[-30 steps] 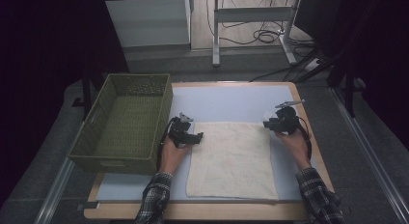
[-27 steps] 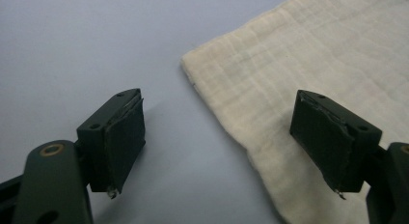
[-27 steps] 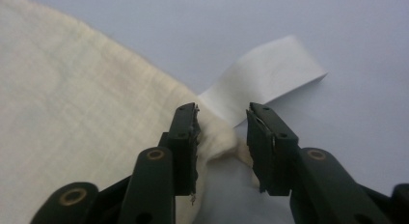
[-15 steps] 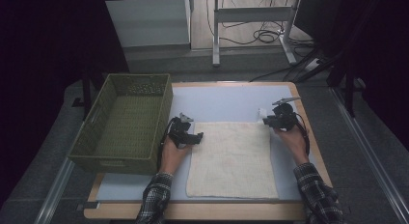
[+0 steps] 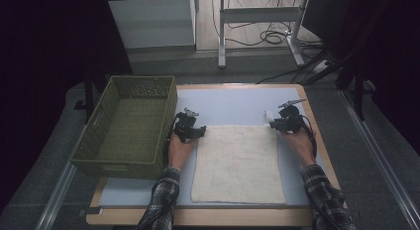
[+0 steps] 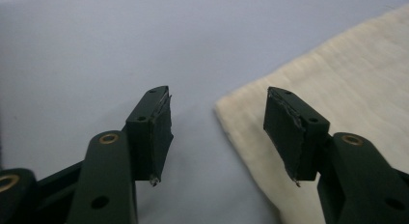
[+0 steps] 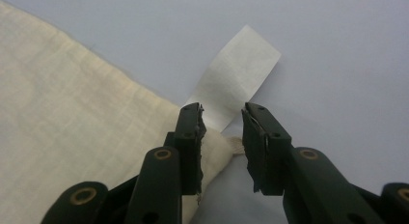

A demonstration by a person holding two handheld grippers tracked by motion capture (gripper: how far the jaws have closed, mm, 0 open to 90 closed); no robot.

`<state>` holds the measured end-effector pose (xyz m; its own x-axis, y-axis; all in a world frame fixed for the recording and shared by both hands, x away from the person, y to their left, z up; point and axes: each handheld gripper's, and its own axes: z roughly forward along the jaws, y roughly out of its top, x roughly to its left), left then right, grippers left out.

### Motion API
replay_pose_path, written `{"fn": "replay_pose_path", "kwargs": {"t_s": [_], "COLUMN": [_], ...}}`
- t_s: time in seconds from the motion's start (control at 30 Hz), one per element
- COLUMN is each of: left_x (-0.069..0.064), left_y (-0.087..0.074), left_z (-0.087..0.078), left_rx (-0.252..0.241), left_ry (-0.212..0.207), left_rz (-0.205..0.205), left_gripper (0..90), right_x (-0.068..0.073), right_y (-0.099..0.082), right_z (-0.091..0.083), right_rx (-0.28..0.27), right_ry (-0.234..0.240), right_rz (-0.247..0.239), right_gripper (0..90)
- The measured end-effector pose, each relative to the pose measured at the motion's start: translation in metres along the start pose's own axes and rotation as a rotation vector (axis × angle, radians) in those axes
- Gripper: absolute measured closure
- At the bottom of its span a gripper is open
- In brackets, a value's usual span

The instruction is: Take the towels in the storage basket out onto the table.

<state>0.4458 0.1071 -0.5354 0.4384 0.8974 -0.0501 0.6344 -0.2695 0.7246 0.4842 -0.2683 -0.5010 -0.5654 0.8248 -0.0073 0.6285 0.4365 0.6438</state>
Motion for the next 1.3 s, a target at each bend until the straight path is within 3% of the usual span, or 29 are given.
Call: {"fn": "replay_pose_path", "kwargs": {"t_s": [0.2, 0.33, 0.43, 0.53, 0.57, 0.63, 0.7, 0.83, 1.0, 1.3], "left_x": [0.005, 0.005, 0.001, -0.001, -0.001, -0.004, -0.006, -0.003, 0.0, -0.014], "left_y": [0.003, 0.005, 0.005, 0.005, 0.005, 0.003, 0.003, 0.006, 0.01, 0.004], "left_z": [0.008, 0.011, 0.01, 0.009, 0.008, 0.007, 0.007, 0.005, -0.004, -0.03], "left_rx": [-0.01, 0.003, 0.021, 0.03, 0.031, 0.025, 0.022, 0.023, -0.012, -0.025], "left_ry": [-0.003, -0.033, -0.045, -0.052, -0.058, -0.083, -0.091, -0.079, -0.08, -0.05], "left_rz": [-0.019, -0.012, 0.017, 0.008, 0.012, 0.023, 0.026, 0.042, 0.03, 0.096], "left_gripper": [49.6, 49.3, 50.5, 61.6, 61.6, 75.9, 85.3, 86.9, 86.7, 86.2], "right_x": [0.0, -0.001, 0.001, 0.001, 0.002, 0.003, 0.004, 0.002, 0.001, 0.01], "right_y": [-0.004, -0.008, -0.009, -0.011, -0.011, -0.011, -0.011, -0.006, -0.001, -0.01], "right_z": [0.006, 0.006, 0.005, 0.004, 0.003, 0.003, 0.003, 0.002, -0.005, -0.03], "right_rx": [0.025, 0.014, 0.017, 0.013, 0.017, 0.021, 0.022, 0.012, -0.021, -0.079], "right_ry": [-0.022, -0.008, 0.002, 0.006, 0.013, 0.04, 0.036, 0.006, 0.024, 0.049], "right_rz": [-0.016, -0.005, -0.002, 0.011, 0.018, 0.018, -0.003, -0.013, 0.002, -0.04], "right_gripper": [65.3, 63.1, 63.6, 69.5, 76.2, 84.9, 86.1, 86.3, 86.2, 85.8]}}
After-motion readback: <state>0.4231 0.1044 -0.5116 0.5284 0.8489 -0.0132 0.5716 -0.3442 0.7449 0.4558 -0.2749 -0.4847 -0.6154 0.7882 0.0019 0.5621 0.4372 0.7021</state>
